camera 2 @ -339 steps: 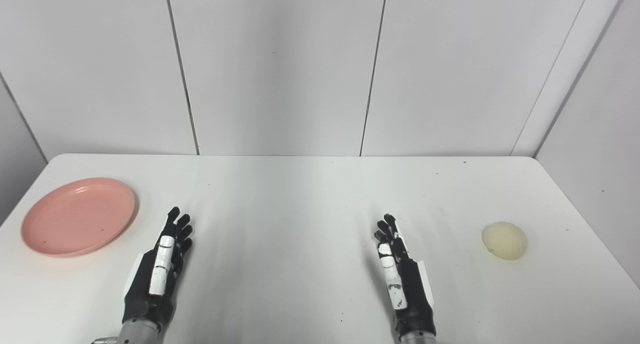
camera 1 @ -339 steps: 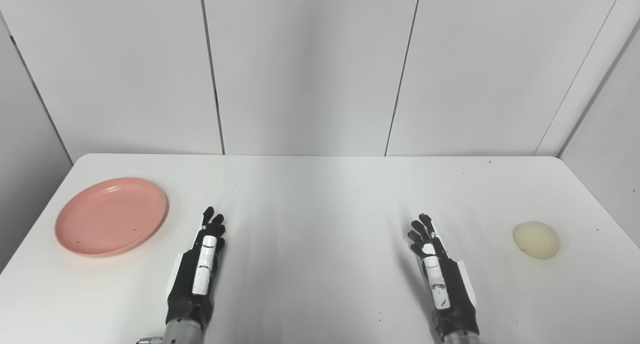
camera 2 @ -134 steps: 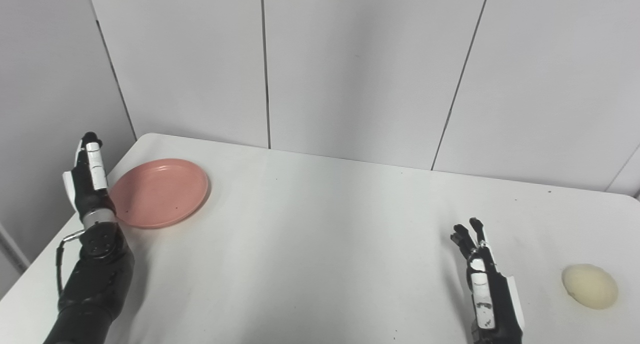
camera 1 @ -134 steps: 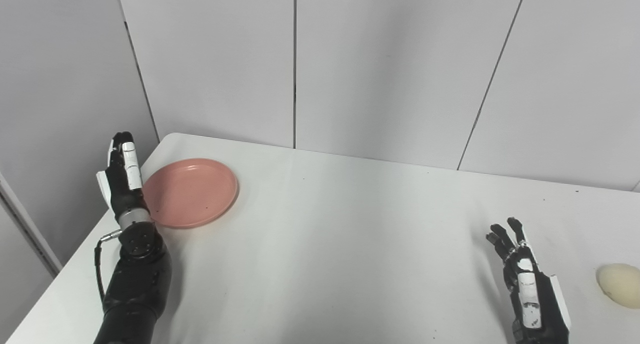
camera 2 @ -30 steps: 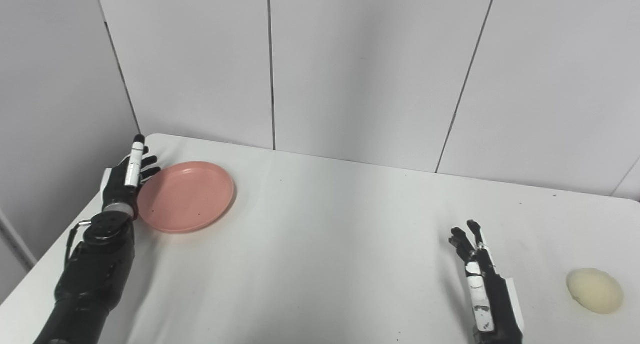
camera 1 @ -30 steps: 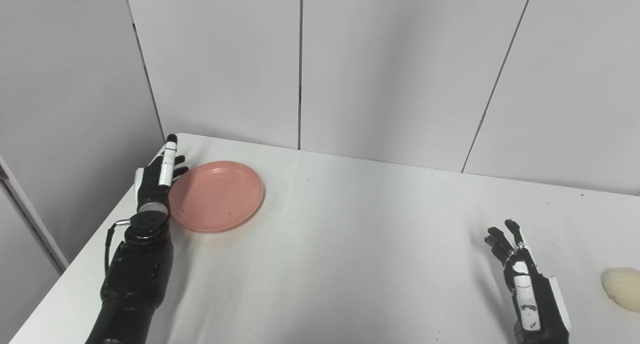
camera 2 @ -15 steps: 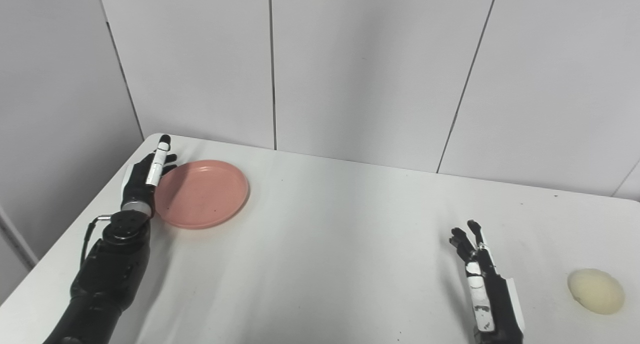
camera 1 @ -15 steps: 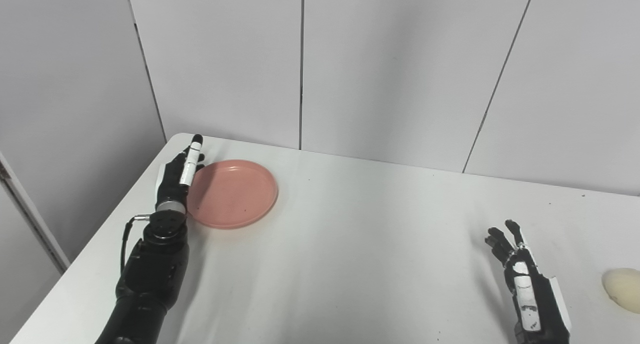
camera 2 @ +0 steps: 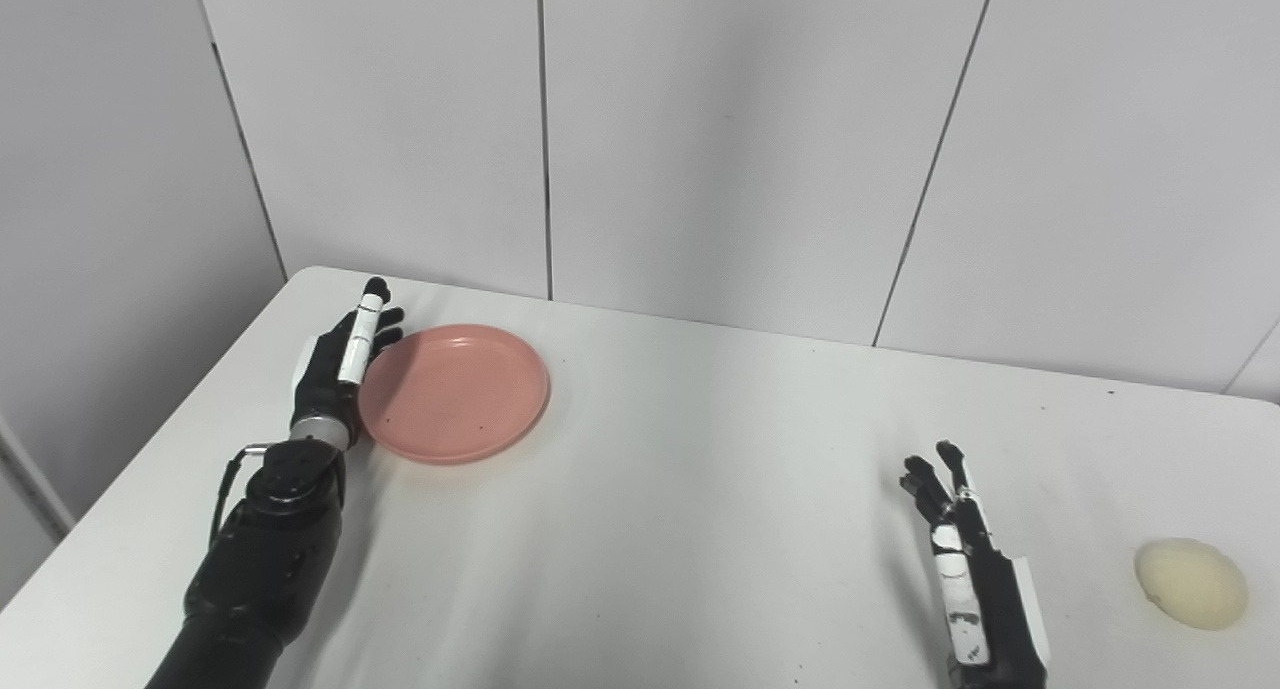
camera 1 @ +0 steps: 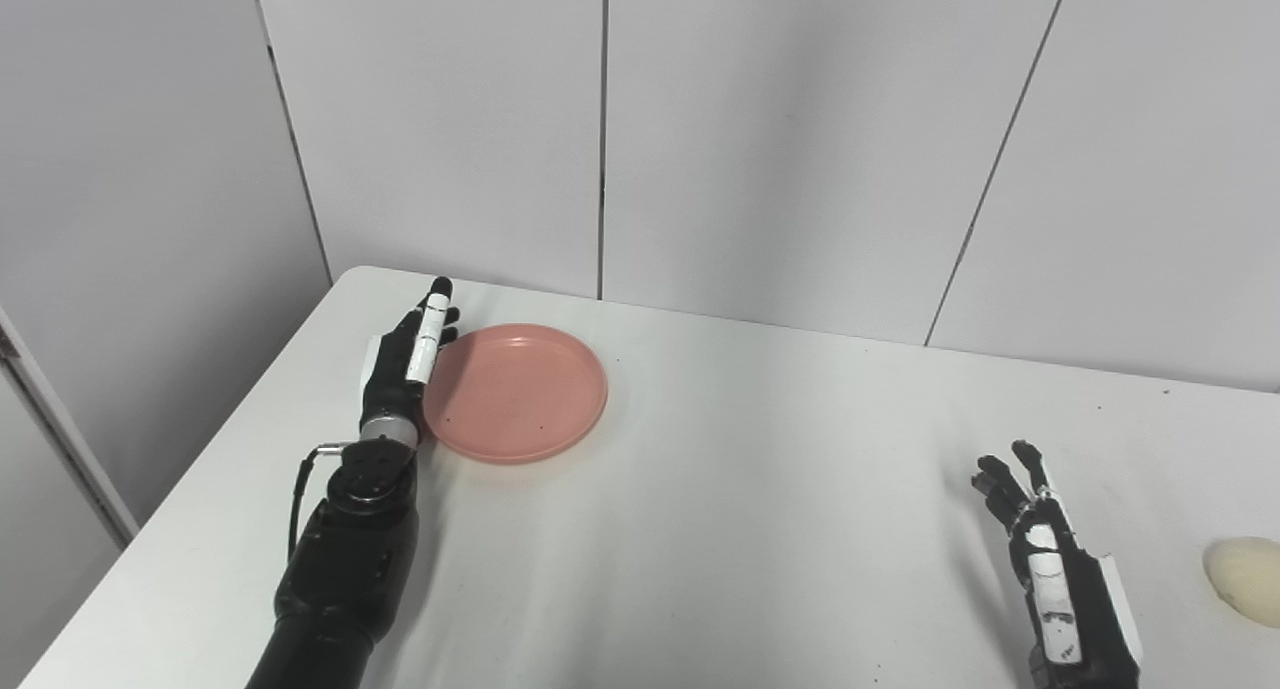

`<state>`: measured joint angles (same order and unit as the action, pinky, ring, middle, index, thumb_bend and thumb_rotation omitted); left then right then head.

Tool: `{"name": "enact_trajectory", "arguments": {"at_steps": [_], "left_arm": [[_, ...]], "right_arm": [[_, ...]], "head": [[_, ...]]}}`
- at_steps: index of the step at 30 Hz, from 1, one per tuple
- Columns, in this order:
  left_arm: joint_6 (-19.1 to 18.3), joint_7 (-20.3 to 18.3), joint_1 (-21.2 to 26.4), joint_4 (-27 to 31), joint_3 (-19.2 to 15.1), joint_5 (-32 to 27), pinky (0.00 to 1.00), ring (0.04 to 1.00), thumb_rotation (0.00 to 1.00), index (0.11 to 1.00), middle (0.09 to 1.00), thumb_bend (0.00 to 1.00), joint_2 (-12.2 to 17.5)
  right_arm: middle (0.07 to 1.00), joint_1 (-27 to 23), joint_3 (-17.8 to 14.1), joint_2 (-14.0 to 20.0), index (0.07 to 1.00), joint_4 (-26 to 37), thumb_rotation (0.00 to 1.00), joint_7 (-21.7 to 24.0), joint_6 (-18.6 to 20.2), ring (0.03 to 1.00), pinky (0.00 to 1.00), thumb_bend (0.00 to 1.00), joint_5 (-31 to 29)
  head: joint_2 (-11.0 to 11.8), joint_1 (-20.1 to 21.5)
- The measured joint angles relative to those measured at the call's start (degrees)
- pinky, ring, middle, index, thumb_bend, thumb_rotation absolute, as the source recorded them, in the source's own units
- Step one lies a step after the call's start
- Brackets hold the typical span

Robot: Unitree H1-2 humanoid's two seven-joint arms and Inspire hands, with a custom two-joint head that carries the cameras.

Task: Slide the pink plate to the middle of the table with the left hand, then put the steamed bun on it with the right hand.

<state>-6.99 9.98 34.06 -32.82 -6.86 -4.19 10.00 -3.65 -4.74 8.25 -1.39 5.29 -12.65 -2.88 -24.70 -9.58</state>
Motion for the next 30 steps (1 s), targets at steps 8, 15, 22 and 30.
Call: {"name": "enact_trajectory", "arguments": {"at_steps": [8,15,22,30], "left_arm": [[-0.69,-1.13,-0.84,2.16,0.56,-1.14,0.8,0.821,0.95,0.831,0.827,0.73,-2.17],[-0.66,-2.37,-1.37,3.3,2.94,-0.85,0.79,0.823,0.93,0.833,0.824,0.75,-2.98],[-0.17,-2.57,-1.91,4.11,4.79,-0.4,0.79,0.813,0.92,0.832,0.813,0.75,-4.87],[0.7,-2.57,-2.57,4.87,6.02,0.84,0.79,0.818,0.93,0.843,0.816,0.78,-6.66]], "right_arm": [[0.889,-0.07,0.05,-0.03,0.963,-0.02,1.0,0.0,-0.01,0.881,0.93,0.73,0.06],[0.88,-0.08,0.05,-0.03,0.955,-0.03,1.0,-0.01,-0.04,0.875,0.92,0.73,0.11],[0.88,-0.08,0.09,-0.11,0.957,0.0,1.0,-0.02,-0.04,0.874,0.93,0.71,0.72],[0.876,-0.05,0.3,-0.17,0.952,0.13,1.0,-0.08,-0.04,0.866,0.9,0.71,1.43]], "head": [[-0.17,0.09],[-0.35,0.35],[-0.53,0.62],[-0.88,1.49]]}}
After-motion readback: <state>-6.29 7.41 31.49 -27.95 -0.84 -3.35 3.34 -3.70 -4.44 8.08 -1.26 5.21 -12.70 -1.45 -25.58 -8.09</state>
